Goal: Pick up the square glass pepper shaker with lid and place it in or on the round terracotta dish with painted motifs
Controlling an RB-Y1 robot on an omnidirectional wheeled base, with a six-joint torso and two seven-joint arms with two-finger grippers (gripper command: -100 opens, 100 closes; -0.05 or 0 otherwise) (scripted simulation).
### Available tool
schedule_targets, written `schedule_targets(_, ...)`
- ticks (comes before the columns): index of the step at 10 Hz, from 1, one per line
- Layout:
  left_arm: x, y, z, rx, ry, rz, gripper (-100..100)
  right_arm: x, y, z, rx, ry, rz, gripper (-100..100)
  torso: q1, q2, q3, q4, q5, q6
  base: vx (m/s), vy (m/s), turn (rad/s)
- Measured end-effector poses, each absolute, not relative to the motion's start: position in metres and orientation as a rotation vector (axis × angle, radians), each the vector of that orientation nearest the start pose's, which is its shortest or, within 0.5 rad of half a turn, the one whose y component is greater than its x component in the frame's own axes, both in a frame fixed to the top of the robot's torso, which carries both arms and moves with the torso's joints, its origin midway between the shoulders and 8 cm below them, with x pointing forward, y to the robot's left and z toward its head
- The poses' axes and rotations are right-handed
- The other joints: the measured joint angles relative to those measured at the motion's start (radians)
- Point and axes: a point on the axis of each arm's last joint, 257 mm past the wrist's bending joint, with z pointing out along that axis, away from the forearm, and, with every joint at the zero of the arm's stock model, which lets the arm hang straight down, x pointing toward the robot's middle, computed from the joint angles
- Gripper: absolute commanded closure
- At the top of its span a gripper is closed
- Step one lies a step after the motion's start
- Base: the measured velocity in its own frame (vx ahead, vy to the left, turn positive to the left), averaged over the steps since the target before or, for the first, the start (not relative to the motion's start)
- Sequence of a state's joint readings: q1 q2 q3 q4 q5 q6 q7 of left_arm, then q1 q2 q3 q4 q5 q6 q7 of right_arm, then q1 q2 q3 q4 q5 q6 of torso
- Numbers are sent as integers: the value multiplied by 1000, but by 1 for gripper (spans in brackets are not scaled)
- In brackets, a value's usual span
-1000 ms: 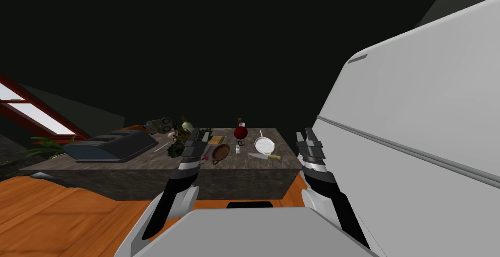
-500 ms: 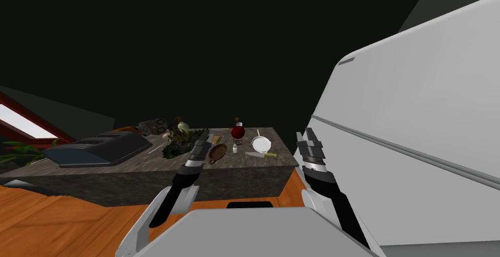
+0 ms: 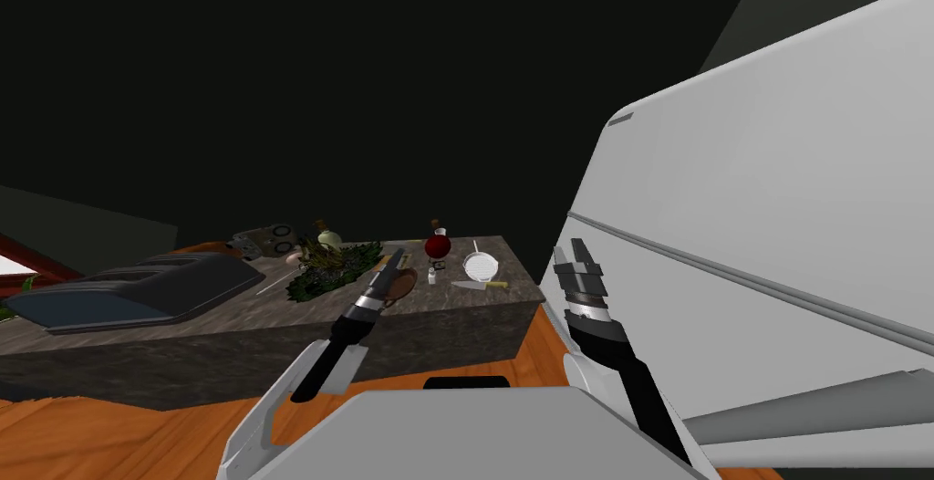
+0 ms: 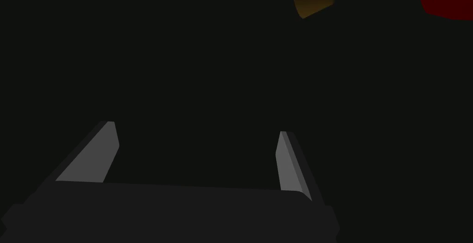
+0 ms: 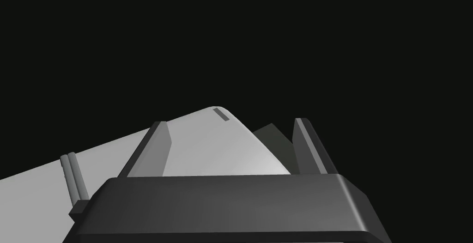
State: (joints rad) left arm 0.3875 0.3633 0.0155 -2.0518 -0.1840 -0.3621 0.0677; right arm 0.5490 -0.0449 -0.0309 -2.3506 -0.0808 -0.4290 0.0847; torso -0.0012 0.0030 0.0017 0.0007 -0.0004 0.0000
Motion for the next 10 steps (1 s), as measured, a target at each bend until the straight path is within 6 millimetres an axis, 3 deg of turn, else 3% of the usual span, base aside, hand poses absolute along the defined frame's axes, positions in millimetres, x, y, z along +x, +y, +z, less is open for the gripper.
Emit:
schedule_targets(5,432,277,-146,-444,1361,-935,-100,336,-297,28,673,654,1222,0,-1,-2,-1,0,0,0,-20,-38,-101)
schedule_targets(6,434,280,-151,-438,1383,-912,-100,336,-297,28,673,654,1222,0,-1,-2,-1,0,0,0,-13,-47,-115)
schedule_targets(10,436,318,-204,-395,1546,-738,-100,336,-297,28,673,654,1222,0,-3,-2,-1,0,-1,0,-10,-70,-159)
